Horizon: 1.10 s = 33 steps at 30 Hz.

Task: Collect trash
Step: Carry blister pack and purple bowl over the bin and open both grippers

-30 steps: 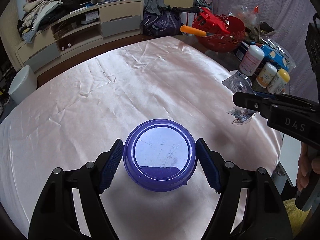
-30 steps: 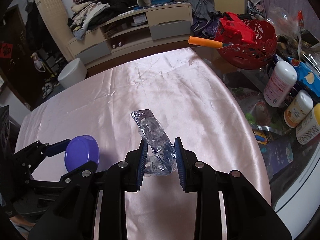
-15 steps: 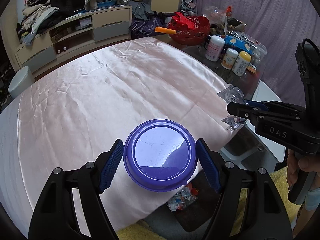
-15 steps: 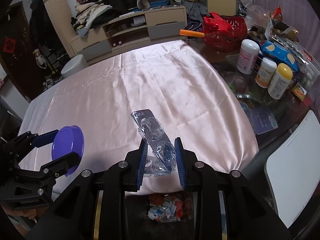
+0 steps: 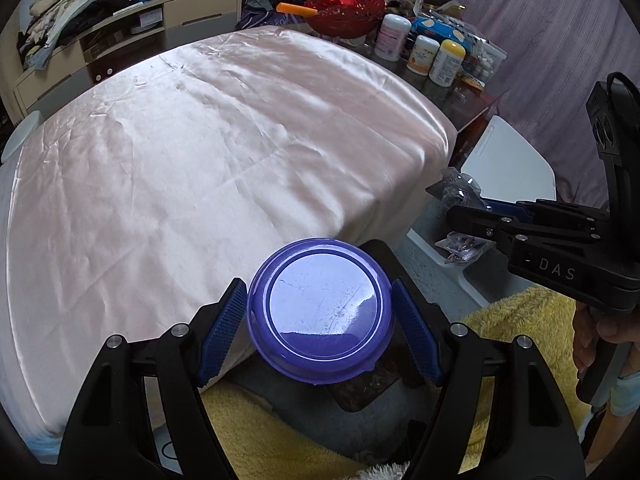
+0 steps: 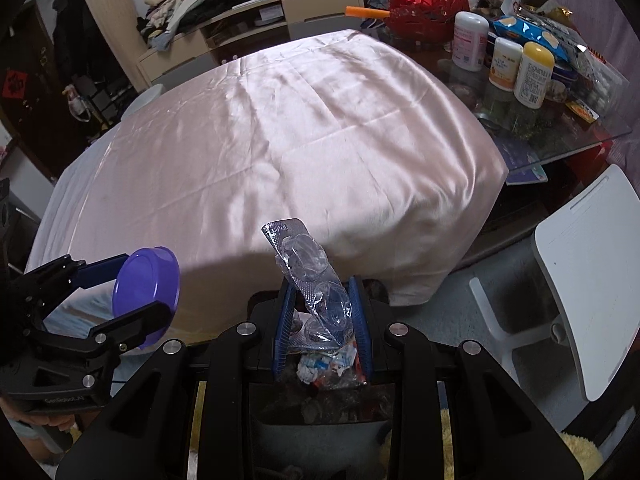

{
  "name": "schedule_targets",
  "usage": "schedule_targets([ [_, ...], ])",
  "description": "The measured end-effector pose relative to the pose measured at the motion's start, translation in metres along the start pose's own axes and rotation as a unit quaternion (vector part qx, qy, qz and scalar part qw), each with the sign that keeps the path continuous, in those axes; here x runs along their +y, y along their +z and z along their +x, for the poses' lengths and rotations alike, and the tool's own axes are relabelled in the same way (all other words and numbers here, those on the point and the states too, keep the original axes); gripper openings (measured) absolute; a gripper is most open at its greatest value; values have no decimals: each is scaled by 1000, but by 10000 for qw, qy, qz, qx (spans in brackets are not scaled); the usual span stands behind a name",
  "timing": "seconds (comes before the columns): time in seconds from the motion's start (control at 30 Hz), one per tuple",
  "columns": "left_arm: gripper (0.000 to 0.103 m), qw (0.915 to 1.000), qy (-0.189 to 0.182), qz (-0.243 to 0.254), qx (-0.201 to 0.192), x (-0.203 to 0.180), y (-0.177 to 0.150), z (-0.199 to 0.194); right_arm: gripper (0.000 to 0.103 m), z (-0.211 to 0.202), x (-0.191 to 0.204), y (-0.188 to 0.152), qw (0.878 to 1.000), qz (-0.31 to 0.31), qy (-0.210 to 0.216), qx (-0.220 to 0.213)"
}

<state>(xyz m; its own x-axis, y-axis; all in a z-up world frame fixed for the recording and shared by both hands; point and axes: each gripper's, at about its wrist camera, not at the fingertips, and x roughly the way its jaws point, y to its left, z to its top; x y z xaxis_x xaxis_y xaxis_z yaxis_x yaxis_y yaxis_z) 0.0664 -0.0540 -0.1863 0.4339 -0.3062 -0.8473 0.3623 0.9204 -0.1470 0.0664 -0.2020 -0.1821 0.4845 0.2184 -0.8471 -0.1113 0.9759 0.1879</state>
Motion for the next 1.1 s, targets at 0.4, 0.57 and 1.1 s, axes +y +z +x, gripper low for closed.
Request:
schedule_targets([
  [0.4, 71, 9973, -168, 204, 681, -26, -37, 52, 29, 30, -24, -43, 9980, 332, -143, 528],
  [0.57, 71, 9957, -185, 236, 876, -30, -42, 70, 29, 43, -31, -50, 9964, 470, -155, 688],
  [1.1, 73, 9917, -352, 107, 1228, -24, -44, 96, 44, 73, -36, -46, 9925, 689, -176, 996],
])
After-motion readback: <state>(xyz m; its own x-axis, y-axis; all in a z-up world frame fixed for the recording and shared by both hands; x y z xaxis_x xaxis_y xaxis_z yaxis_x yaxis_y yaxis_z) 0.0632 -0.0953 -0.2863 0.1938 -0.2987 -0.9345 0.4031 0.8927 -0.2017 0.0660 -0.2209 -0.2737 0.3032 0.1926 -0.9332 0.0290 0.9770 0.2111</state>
